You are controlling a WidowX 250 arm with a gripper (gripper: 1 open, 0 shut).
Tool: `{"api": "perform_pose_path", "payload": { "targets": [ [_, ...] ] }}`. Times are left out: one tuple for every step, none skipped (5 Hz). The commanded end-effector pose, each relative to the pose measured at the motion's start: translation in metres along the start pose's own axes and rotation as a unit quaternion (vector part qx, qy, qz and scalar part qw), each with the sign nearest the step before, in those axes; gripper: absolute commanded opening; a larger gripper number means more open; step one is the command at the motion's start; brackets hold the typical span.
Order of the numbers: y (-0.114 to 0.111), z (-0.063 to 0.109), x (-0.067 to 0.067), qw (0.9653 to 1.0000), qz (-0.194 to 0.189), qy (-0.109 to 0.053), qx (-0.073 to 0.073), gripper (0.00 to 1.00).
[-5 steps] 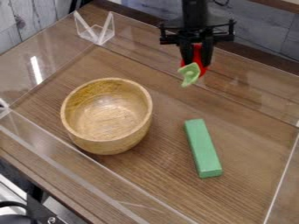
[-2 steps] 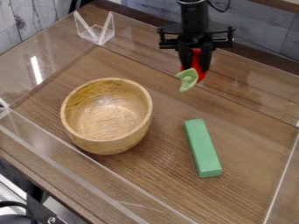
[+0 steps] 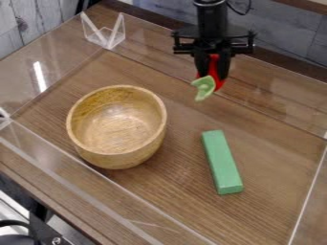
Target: Move the red fruit to the left
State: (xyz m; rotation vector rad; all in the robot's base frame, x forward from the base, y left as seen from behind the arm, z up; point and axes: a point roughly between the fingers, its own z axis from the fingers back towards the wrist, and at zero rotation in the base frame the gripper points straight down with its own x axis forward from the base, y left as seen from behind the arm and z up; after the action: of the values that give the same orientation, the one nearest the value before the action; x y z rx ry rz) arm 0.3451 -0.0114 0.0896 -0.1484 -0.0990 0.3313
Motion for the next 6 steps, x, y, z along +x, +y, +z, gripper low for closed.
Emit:
{"api": "perform_pose_path", "payload": {
  "targets": [
    [-0.0086, 0.0226, 0.004, 0.9992, -0.017, -0.036, -0.009, 0.0],
    [-0.0079, 0.0222, 0.0038, 0.9991, -0.02, -0.036, -0.008, 0.0],
    [-0.0077, 0.0212, 0.0039, 0.9991, -0.024, -0.036, -0.007, 0.0],
    [-0.008, 0.0201, 0.0038, 0.999, -0.029, -0.035, -0.005, 0.0],
    [-0.0079, 0.0191, 0.0038, 0.9988, -0.033, -0.035, -0.003, 0.0],
    [-0.0078, 0.0179, 0.0039, 0.9987, -0.037, -0.034, -0.002, 0.0]
  ]
}}
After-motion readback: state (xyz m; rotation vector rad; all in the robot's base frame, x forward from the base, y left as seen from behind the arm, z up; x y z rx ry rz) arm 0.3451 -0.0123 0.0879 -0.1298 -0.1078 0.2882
